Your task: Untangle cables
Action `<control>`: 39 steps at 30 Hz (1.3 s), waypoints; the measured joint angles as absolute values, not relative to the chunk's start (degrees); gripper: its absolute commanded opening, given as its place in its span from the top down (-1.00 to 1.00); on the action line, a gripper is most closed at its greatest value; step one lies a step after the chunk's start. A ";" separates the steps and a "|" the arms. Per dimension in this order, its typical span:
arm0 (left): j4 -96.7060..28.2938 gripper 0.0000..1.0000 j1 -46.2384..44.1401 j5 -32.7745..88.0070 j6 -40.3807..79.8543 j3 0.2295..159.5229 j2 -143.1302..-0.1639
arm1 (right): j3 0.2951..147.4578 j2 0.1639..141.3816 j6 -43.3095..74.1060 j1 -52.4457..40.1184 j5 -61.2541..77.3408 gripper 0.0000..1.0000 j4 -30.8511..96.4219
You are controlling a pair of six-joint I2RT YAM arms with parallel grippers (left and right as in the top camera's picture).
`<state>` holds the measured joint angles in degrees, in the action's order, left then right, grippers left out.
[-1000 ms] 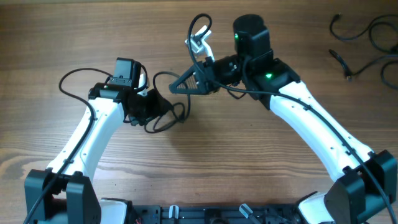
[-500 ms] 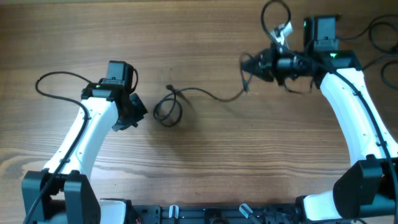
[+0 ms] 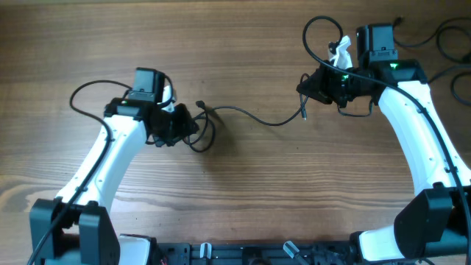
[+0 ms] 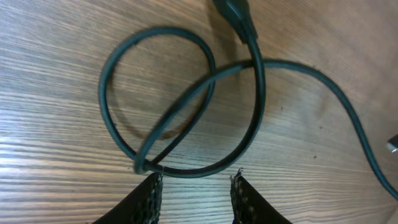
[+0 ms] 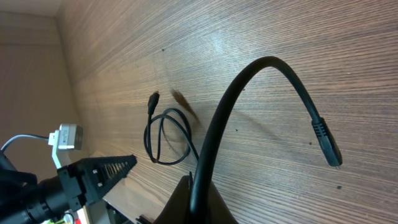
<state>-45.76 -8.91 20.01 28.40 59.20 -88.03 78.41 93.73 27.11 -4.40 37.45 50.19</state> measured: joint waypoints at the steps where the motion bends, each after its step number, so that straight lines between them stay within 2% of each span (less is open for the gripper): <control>1: -45.58 0.24 -9.74 18.94 29.04 59.20 -88.82 | 78.41 93.73 27.11 -4.40 37.45 0.91 50.19; 7: -44.25 0.20 -9.96 13.32 29.89 59.20 -94.78 | 78.41 93.73 27.11 -4.40 37.47 0.92 50.37; 10: -43.40 0.44 -9.96 12.14 29.54 59.20 -95.70 | 78.41 93.73 27.11 -4.40 37.45 0.91 50.37; 13: -42.76 0.81 -9.96 11.81 29.28 59.20 -95.70 | 78.41 93.73 27.11 -4.40 37.45 0.91 50.41; 16: -42.76 0.92 -9.98 11.81 28.99 59.20 -96.14 | 78.41 93.73 27.11 -4.40 37.47 0.92 50.89; 22: -43.64 0.92 -9.91 11.79 27.86 59.29 -96.90 | 78.41 93.73 26.68 -4.51 34.06 0.91 52.95; 25: -51.90 0.92 -8.49 11.62 24.45 63.33 -96.66 | 78.41 93.73 26.76 -4.62 24.86 0.91 54.92; 27: -59.46 0.92 -7.31 9.19 22.94 71.64 -95.98 | 78.41 93.73 27.59 -4.62 19.79 0.91 55.35; 28: -60.88 0.91 -7.07 8.12 22.61 75.00 -95.24 | 78.41 93.73 28.01 -4.62 18.74 0.91 55.37; 29: -64.03 0.76 -7.05 6.31 22.28 80.40 -94.43 | 78.41 93.73 28.62 -4.67 17.58 0.91 55.44; 31: -65.76 0.17 -7.07 4.62 21.96 86.87 -91.88 | 78.41 93.73 29.32 -4.80 16.69 0.91 55.37; 33: -66.02 0.13 -6.98 2.85 21.67 89.27 -89.38 | 78.41 93.73 29.52 -4.82 15.25 0.91 55.70; 34: -66.76 -0.02 -6.87 2.37 21.69 89.52 -88.82 | 78.41 93.73 29.52 -4.78 14.81 0.91 55.72; 35: -67.37 -0.06 -6.83 2.15 21.69 89.52 -88.84 | 78.41 93.73 29.54 -4.78 14.70 0.91 55.72; 39: -68.05 0.01 -6.76 6.39 21.69 84.09 -90.15 | 78.41 93.73 29.54 -4.78 14.28 0.91 55.72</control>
<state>-68.05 -6.76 6.39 21.69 84.09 -90.15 78.41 93.73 29.54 -4.78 14.28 55.72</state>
